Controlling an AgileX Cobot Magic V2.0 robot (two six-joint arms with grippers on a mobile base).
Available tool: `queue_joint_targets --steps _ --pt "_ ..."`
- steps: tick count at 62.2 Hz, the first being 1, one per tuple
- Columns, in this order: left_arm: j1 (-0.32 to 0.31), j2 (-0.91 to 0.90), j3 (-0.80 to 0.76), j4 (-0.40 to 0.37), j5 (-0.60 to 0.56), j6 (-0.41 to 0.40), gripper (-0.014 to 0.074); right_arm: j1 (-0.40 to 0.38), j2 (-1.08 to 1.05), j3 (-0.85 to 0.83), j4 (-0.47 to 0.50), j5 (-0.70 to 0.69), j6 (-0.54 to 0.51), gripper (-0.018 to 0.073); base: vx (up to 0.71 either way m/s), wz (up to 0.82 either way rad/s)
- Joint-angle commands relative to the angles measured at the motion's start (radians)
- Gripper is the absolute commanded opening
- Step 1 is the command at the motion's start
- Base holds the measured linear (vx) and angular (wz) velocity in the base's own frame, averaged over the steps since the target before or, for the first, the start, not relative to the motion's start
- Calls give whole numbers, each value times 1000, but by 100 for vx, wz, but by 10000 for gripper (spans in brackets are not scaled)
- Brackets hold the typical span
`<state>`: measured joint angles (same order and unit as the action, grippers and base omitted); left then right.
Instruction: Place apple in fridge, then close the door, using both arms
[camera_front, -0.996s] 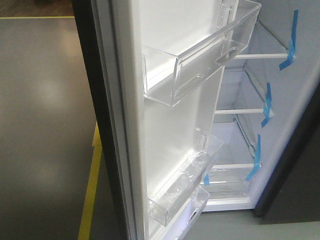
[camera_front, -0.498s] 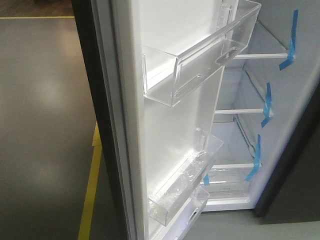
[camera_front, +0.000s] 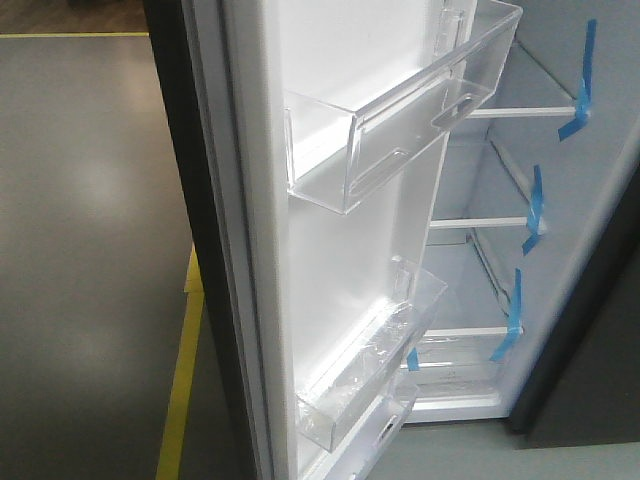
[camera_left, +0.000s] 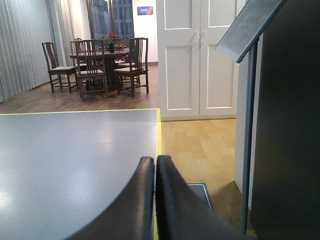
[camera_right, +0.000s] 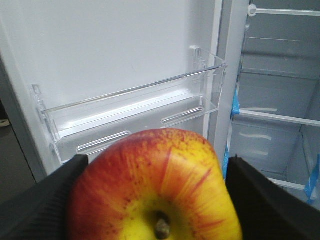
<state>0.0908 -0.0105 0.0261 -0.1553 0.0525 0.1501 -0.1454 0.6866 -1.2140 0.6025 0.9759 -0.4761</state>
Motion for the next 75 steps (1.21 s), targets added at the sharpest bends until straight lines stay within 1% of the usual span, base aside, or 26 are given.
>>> queue_joint_targets --steps 1,28,43,47,50,52,55,62,67,71,75 --pt "-2 -16 21 -4 -68 -9 -6 -3 10 -25 34 -73 -9 -6 0 0" --pt "-2 -16 21 -4 -68 -9 -6 -3 10 -25 36 -77 -9 -6 0 0" --pt "-2 -16 21 -4 -68 -9 -6 -3 10 -25 35 -107 -9 -6 0 0" --pt "-2 -16 21 -4 -68 -9 -6 -3 15 -25 37 -120 -46 -6 0 0" --pt "-2 -16 21 -4 -68 -9 -6 -3 29 -30 63 -144 -91 -6 0 0" --pt "-2 -16 21 -4 -68 -9 -6 -3 46 -40 98 -156 -117 -6 0 0" --pt "-2 -16 21 -4 -68 -9 -6 -3 87 -67 169 -160 -162 -6 0 0" --pt "-2 -16 21 -4 -68 -9 -6 -3 216 -184 379 -115 -308 -6 0 0" --pt "-2 -16 21 -4 -68 -9 -6 -3 322 -287 492 -75 -415 -6 0 0" --pt "-2 -16 21 -4 -68 -9 -6 -3 422 -382 553 -26 -457 -6 0 0" --pt "-2 -16 21 -4 -68 -9 -6 -3 523 -472 599 33 -462 -6 0 0"
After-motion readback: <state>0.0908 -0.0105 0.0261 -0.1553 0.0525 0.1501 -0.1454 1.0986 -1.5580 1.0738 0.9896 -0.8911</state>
